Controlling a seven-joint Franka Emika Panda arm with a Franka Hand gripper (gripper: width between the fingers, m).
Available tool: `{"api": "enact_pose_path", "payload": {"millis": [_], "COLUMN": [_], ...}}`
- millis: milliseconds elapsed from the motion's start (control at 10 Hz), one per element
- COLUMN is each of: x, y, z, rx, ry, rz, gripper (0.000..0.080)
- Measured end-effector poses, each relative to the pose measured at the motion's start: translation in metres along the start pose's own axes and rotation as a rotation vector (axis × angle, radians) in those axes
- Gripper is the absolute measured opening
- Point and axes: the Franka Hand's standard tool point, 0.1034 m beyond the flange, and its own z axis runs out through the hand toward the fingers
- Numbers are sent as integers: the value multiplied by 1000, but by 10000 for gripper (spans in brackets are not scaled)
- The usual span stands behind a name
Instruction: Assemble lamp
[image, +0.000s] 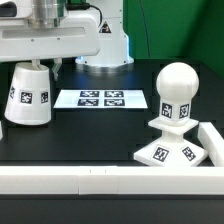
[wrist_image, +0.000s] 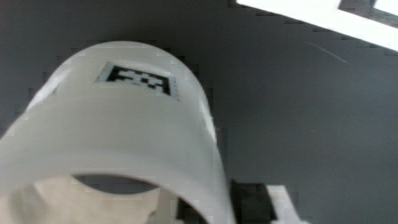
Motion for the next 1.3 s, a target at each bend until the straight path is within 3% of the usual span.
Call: {"api": "enact_pose_path", "payload": {"millis": [200,400,500,600,700,900,1000,1300], "x": [23,66,89,111,134,165,171,166], "y": [-34,-70,-80,-84,-85,-86,-84,-84], "z": [-18,-59,-85,-109,-129,-153,-150,-145], "rx": [48,122,152,164,172,146,146,147], "ry": [-45,-64,-59,-50,-40,-104,-70,-80], "rz": [47,129,174,208,245,294,266,268], "gripper": [43,43,43,43,43,43,43,43]}}
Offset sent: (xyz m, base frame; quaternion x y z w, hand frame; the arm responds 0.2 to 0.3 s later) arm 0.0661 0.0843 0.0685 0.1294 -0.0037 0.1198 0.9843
